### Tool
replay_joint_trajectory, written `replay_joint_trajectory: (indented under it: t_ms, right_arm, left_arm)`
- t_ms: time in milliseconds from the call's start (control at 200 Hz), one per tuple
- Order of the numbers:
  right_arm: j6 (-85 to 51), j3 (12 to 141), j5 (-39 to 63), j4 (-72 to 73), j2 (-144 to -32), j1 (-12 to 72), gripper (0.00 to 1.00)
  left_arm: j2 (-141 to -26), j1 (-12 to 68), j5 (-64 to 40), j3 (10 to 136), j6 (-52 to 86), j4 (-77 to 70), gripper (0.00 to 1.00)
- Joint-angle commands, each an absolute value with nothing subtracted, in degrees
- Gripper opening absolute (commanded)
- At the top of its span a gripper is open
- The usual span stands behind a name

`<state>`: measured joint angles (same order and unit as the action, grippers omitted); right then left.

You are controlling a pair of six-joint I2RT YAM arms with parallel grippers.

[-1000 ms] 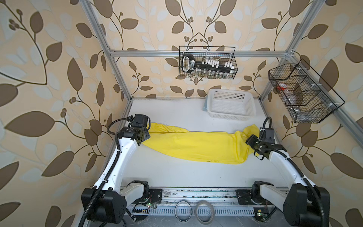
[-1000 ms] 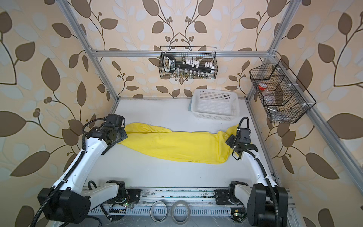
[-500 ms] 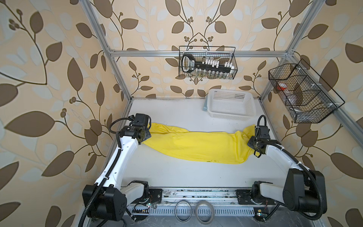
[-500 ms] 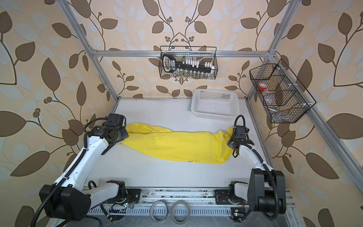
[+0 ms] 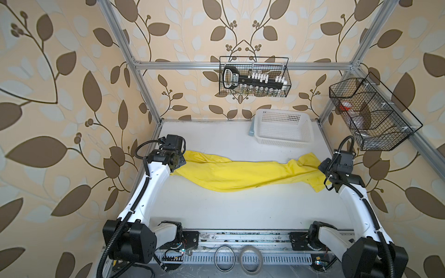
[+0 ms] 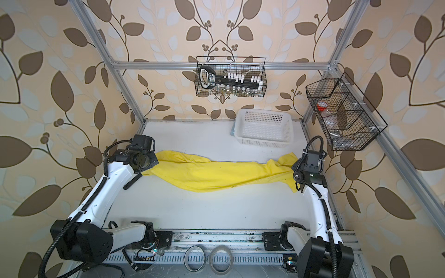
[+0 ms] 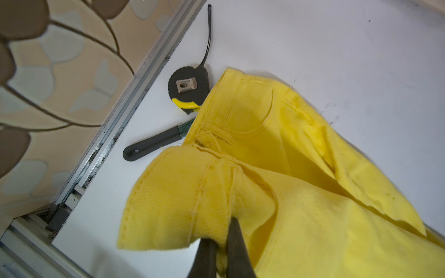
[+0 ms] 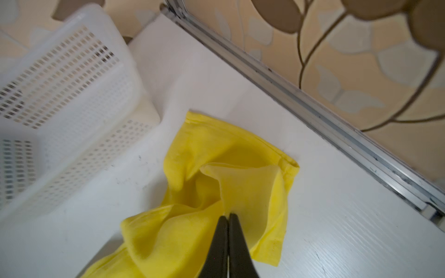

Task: Fold and stack the trousers
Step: Flatten out the trousers at the center of the table.

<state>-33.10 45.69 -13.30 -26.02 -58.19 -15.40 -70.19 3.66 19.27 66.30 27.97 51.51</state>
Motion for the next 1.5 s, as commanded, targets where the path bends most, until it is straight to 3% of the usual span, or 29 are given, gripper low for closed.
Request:
replay_joint_trajectory:
  t_ms: [0, 490, 715, 935, 1359, 1494]
  right_arm:
    - [-36.68, 49.67, -10.32, -22.51, -57.36, -15.11, 0.0]
    - [-38.05, 66.65, -9.46, -16.35, -60.74, -13.53, 0.0]
    - [-41.57, 58.74, -2.21, -25.41, -53.06, -17.63, 0.0]
    - [-39.91, 52.83, -1.8, -35.58, -44.38, -19.8, 0.0]
    - [-42.55, 38.53, -6.28, -33.24, -34.45, -19.86, 0.0]
    - [-42.87, 42.58, -5.93, -29.17, -37.69, -19.86, 0.0]
  left_arm:
    - [-71.45, 3.08, 20.39, 72.39, 26.59, 50.74, 0.0]
    - [-83.62, 2.05, 19.85, 95.37, 25.74, 53.52, 0.0]
    - [-78.24, 1.93, 18.8, 86.94, 25.61, 53.62, 0.0]
    - [-72.95, -1.47, 18.73, 77.26, 24.04, 53.65, 0.0]
    - [-72.51, -2.62, 16.55, 72.67, 25.21, 51.53, 0.0]
    - [-74.16, -2.63, 14.64, 75.63, 25.49, 51.29, 0.0]
